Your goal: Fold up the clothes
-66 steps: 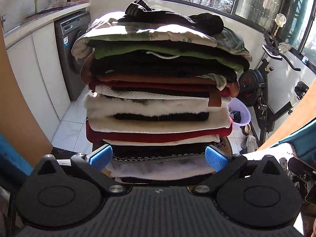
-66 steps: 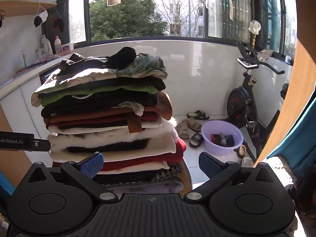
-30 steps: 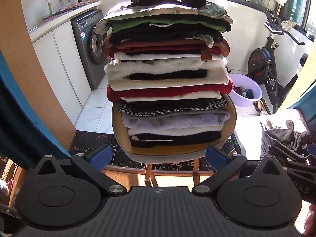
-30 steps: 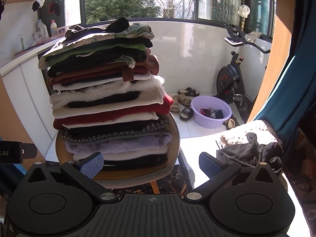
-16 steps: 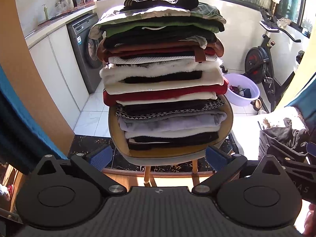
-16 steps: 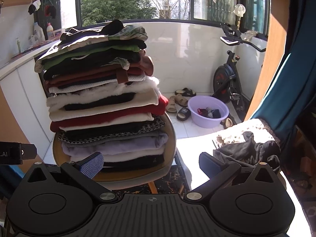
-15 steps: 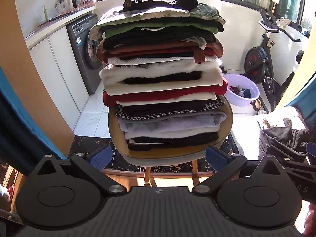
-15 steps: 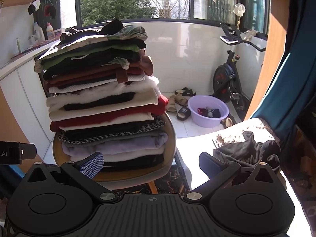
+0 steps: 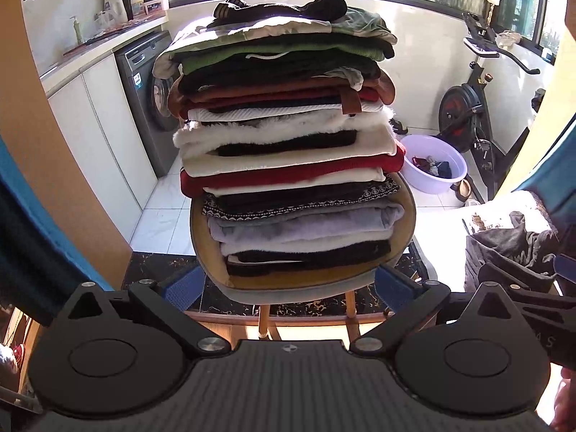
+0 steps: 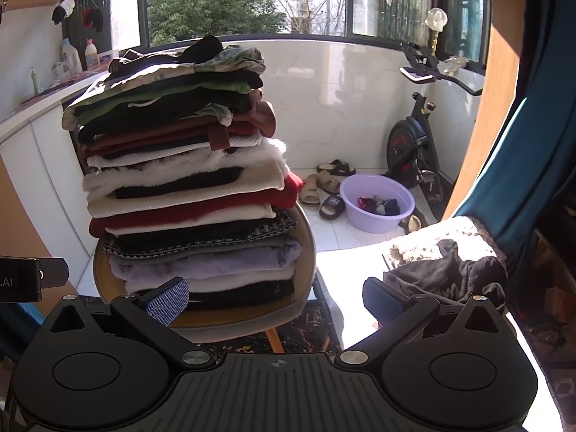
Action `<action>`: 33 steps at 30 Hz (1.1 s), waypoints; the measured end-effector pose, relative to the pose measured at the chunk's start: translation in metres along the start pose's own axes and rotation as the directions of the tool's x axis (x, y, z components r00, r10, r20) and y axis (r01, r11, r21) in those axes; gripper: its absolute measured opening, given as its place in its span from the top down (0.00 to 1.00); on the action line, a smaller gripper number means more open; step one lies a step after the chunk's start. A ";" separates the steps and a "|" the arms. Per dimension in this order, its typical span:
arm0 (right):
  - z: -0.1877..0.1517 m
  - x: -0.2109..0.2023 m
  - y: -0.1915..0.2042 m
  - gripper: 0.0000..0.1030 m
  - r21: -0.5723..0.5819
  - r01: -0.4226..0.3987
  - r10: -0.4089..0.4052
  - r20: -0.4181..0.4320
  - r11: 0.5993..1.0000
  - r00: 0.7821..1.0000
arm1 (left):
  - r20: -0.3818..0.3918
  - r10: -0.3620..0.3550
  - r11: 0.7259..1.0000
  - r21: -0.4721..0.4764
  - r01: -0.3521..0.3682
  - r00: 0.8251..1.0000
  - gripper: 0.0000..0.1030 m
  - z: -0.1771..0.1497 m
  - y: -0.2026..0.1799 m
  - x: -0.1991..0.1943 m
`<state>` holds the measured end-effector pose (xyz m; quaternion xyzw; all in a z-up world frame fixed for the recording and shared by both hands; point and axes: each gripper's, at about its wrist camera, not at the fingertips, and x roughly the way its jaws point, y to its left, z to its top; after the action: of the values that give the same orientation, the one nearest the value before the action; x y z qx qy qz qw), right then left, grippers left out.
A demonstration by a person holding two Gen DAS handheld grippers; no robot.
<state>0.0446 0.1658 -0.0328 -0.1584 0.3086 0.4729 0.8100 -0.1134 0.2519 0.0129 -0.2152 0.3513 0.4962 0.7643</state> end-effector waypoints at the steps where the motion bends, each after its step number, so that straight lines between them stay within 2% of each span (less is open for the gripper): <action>1: 0.000 0.000 -0.001 0.01 0.000 0.001 -0.001 -0.001 1.000 1.000 | -0.003 -0.003 1.000 -0.004 0.003 1.000 0.00 -0.001 0.000 0.000; 33: 0.006 0.006 -0.008 0.01 -0.011 -0.008 0.008 -0.007 1.000 1.000 | -0.005 -0.016 1.000 -0.015 0.016 1.000 0.00 0.003 -0.006 0.002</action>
<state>0.0553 0.1690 -0.0322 -0.1632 0.3092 0.4772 0.8062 -0.1068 0.2525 0.0129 -0.2251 0.3477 0.4922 0.7656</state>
